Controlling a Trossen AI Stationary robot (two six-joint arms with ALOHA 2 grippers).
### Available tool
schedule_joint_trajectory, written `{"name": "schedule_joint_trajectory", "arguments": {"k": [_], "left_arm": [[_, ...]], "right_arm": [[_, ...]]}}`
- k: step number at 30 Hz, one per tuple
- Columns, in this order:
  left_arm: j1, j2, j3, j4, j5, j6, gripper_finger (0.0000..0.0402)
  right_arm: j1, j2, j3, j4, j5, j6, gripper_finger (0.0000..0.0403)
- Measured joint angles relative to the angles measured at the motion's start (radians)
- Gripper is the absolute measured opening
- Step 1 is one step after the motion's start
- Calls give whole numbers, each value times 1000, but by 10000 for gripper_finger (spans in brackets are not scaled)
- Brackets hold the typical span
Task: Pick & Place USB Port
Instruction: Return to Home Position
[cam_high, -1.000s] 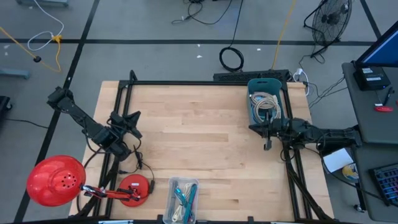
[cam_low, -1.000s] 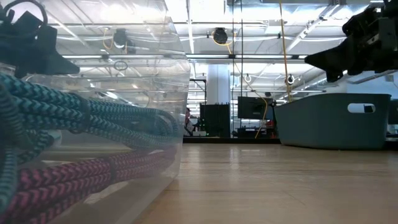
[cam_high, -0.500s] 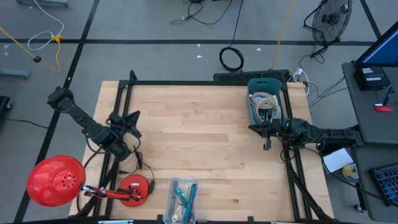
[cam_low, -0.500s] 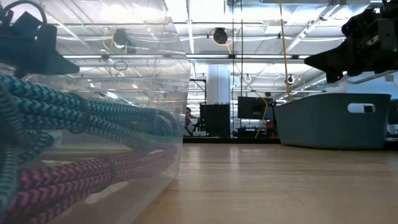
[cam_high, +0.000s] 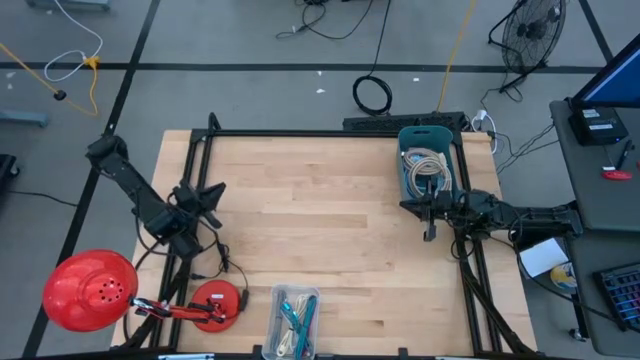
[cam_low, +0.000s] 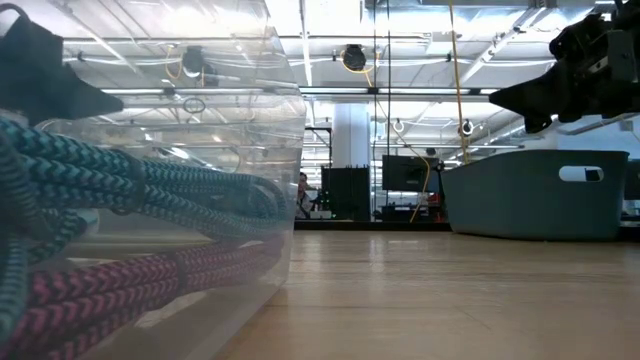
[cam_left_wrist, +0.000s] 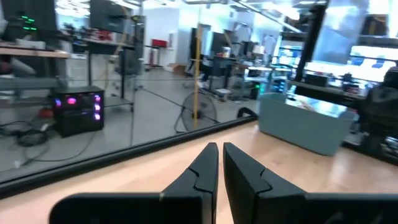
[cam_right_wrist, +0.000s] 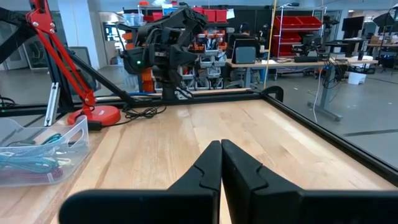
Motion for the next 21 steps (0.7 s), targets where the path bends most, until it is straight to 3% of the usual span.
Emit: {"name": "schedule_joint_trajectory", "arguments": {"k": [11,18,21], "left_arm": [[-164,64,-3,34,-1,-15,26],[-207,142,-2,45,0,-112,26],[-208,182,15,132,0,-59,26]], "right_arm": [[0,0,0,13,1,0,0],[0,0,0,13,1,0,0],[0,0,0,13,1,0,0]]}}
